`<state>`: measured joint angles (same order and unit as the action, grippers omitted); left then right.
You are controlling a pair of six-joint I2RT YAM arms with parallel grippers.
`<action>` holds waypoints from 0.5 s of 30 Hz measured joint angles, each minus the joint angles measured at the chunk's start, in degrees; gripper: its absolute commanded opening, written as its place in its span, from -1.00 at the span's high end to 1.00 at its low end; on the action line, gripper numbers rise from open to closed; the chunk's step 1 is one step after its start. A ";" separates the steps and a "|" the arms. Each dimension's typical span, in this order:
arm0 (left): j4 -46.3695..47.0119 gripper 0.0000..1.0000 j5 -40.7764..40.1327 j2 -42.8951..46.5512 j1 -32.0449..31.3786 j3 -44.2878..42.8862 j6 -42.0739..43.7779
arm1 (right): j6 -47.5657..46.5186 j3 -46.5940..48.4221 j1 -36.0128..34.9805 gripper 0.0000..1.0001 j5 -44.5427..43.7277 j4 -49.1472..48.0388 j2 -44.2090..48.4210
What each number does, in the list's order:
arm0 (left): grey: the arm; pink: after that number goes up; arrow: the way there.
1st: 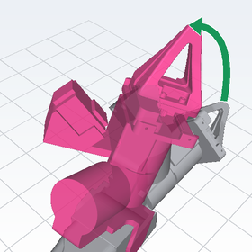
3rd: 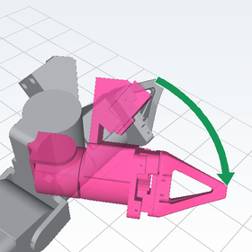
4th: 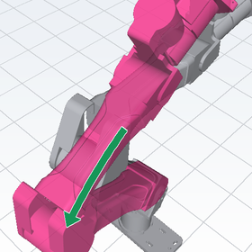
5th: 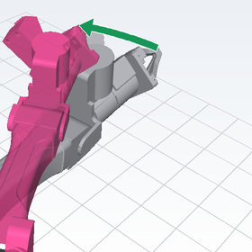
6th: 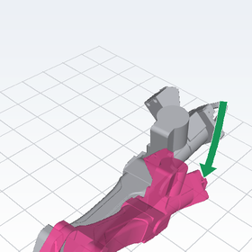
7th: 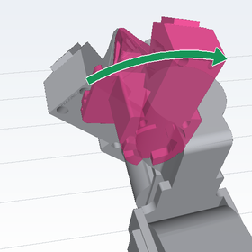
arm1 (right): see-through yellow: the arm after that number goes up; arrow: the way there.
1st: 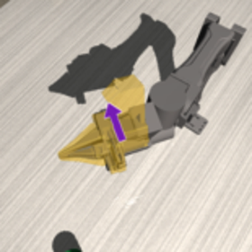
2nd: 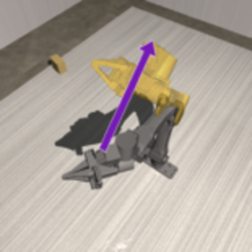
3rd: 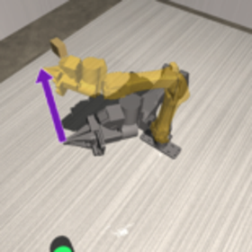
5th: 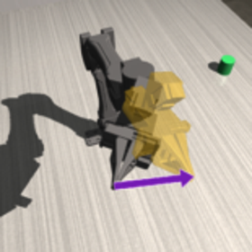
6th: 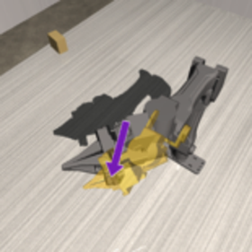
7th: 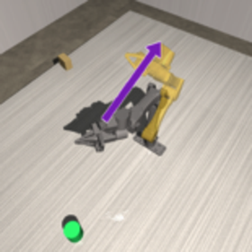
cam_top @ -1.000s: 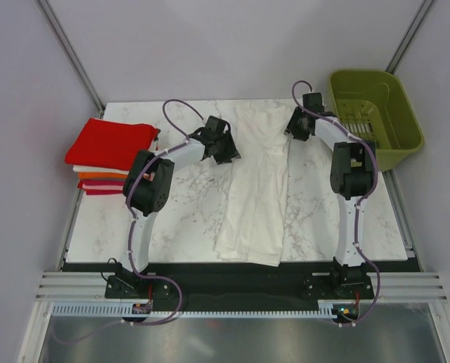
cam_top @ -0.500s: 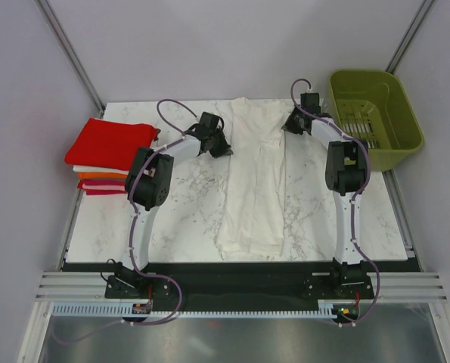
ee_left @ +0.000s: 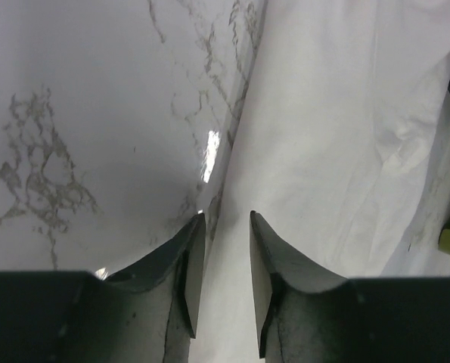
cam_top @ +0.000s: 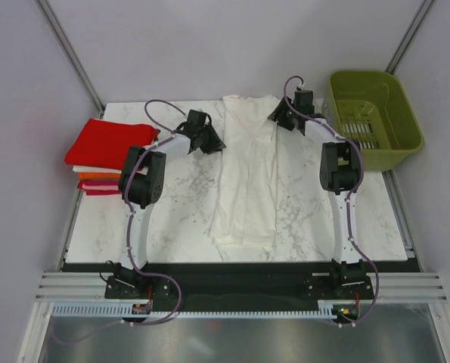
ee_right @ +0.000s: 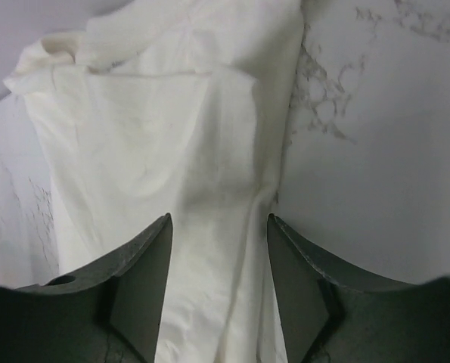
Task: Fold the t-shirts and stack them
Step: Fold the tshirt
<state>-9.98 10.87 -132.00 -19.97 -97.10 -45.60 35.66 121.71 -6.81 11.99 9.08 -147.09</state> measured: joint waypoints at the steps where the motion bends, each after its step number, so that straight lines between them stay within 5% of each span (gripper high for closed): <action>1: 0.48 0.18 -0.15 0.98 -0.04 1.20 0.17 | -0.57 -2.36 -0.07 -0.23 0.22 -0.52 1.44; 9: -2.38 0.02 -3.37 9.90 -0.35 9.20 2.97 | -3.21 -18.34 -0.09 -0.14 3.50 -0.46 14.84; 11: -2.78 0.03 -4.02 13.51 -0.57 11.43 3.69 | -3.48 -22.97 -0.09 0.00 4.52 -1.62 19.47; 15: -3.43 0.06 -5.33 21.59 -2.27 15.69 4.50 | -3.13 -27.30 -0.09 0.59 7.80 -3.89 24.87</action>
<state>-13.41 5.54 -110.41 -22.24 -81.41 -41.10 32.53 94.41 -6.90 19.79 5.19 -122.21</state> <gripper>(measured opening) 0.485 0.334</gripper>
